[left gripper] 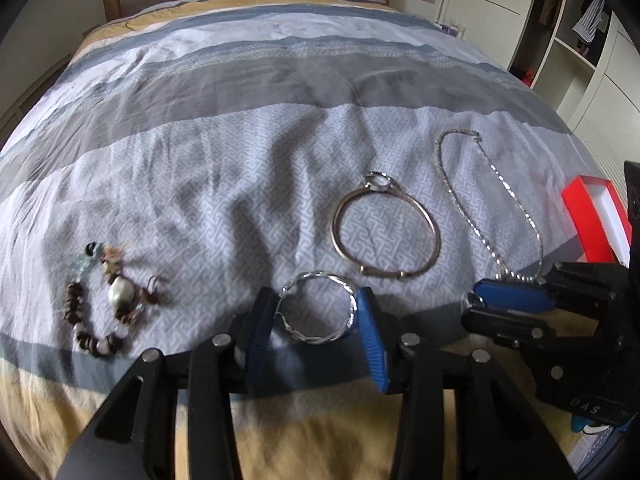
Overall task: Organize jewelry
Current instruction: 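Lower the left tool around the small twisted silver bangle while the right tool approaches the silver ring, then lift the twisted bangle in the left tool while the right tool lifts the silver ring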
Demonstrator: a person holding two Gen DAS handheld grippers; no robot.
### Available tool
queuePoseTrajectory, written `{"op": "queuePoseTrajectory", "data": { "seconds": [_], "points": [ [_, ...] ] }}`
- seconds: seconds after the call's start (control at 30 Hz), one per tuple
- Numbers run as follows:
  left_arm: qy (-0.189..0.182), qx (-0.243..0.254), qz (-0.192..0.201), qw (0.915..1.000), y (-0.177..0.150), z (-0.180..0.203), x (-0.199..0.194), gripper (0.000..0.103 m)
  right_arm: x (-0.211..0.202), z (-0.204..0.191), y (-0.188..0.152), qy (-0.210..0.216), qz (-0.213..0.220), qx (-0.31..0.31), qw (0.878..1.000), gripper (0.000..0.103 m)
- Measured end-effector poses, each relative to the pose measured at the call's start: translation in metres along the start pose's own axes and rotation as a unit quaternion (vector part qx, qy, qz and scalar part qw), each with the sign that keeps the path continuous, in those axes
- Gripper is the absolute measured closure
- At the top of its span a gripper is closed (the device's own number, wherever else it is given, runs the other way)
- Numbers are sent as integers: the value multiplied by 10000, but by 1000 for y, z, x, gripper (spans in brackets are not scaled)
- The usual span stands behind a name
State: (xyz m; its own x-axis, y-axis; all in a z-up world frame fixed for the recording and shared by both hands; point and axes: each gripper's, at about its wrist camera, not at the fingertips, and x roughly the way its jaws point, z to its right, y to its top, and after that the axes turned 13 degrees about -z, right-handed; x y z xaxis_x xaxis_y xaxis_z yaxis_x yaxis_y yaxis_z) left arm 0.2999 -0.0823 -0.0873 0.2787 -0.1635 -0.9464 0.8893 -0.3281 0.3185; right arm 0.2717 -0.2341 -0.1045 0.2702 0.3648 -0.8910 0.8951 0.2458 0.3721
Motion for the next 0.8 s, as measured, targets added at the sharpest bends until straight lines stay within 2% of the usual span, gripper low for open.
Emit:
{"op": "queuePoseTrajectory", "data": {
  "seconds": [0.23,0.5,0.63,0.8],
  "points": [
    [3,-93,135,9999,-20,-1,-31,64,-22,-15,-11,3,98,-39,9999,82],
    [-117,-145,260,9995,-40,17,-77,64,-79,-26,-41,-55,487,24,9988,82],
    [-194,-42,357,9992,-48,45,-103,64,-112,-19,-62,-119,733,134,9971,82],
    [-288,246,417,9984,-49,93,-123,64,-151,13,-99,-249,1029,440,9934,82]
  ]
}}
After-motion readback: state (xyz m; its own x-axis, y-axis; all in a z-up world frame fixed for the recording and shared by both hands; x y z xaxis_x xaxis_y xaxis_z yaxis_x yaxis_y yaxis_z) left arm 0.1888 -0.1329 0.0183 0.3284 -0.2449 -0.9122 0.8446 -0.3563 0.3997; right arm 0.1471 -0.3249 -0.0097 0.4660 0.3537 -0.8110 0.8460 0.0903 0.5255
